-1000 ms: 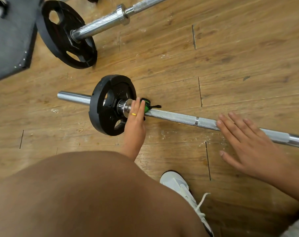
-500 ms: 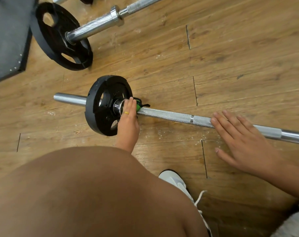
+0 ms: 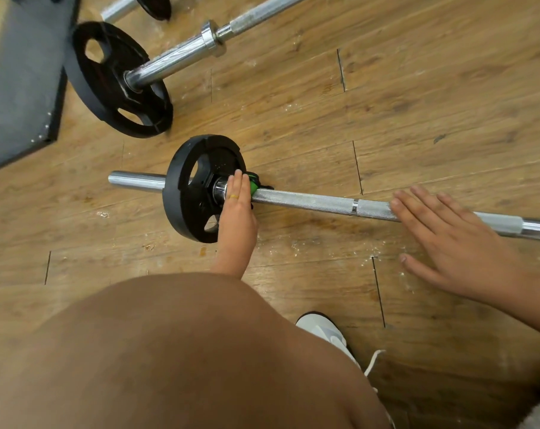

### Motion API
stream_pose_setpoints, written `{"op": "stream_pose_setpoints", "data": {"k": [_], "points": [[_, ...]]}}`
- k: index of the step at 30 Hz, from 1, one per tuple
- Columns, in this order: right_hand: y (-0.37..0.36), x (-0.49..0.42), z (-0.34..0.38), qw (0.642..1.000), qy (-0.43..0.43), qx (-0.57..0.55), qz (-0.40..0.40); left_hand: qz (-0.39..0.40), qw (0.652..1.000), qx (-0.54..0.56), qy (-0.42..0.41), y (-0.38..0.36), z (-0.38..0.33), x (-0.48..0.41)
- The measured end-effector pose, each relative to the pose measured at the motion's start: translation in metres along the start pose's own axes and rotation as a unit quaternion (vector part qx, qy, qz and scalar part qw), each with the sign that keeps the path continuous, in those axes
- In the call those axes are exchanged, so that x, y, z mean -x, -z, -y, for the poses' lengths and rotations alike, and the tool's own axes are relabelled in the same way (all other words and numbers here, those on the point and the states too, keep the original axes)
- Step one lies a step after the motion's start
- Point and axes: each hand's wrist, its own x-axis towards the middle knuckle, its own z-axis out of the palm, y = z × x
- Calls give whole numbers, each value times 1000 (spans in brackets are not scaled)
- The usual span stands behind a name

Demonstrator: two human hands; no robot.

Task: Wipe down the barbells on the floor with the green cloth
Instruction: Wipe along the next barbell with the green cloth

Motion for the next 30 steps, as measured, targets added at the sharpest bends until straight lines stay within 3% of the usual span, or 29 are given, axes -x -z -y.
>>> {"op": "stream_pose_setpoints", "data": {"k": [6,11,18,30], "points": [[6,-11,-8,1000,-12,2,18,17,999,-13,-49,-1,-3,-6],[11,-20,-18,1000,-15,-7,24,-8,1000,-13,-5,-3,-13,-24],[17,-34,-33,999,-17,-11,51,33,991,-59,-114,5,1,-45],[21,-55,-56,999,-9,4,41,8,991,-81,-104,2,-3,-68]]}}
